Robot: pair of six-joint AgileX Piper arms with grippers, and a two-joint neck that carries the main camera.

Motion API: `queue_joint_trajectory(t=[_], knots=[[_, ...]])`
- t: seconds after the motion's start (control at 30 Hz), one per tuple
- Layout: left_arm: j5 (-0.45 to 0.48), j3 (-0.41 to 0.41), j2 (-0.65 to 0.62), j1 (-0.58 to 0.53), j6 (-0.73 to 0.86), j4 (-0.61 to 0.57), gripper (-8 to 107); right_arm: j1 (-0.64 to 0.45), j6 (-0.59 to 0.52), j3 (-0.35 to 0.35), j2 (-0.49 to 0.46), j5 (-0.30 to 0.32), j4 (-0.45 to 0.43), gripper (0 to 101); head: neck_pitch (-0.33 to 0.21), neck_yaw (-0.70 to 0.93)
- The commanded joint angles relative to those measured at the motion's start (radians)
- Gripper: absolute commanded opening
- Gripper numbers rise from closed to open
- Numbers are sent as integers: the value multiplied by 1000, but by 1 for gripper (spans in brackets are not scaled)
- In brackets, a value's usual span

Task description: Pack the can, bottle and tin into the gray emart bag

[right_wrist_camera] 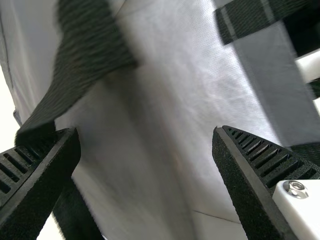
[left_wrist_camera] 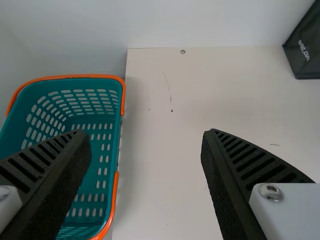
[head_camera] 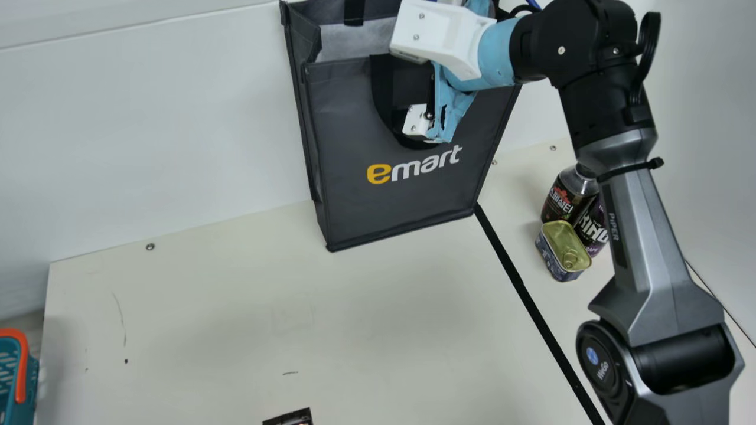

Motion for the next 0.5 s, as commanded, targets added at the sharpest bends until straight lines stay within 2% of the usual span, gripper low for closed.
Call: queue_joint_trajectory(t=[0.0, 0.37, 0.4, 0.47], knots=[[0, 0, 0, 0, 0, 0, 90, 0, -5, 11, 2, 3, -5, 78, -23, -1], [0, 0, 0, 0, 0, 0, 90, -7, -22, 48, -6, 3, 6, 4, -23, -1], [0, 0, 0, 0, 0, 0, 90, -7, -22, 49, -8, 3, 8, 0, -23, -1], [0, 0, 0, 0, 0, 0, 90, -8, -22, 50, -14, 3, 9, 0, -23, -1]])
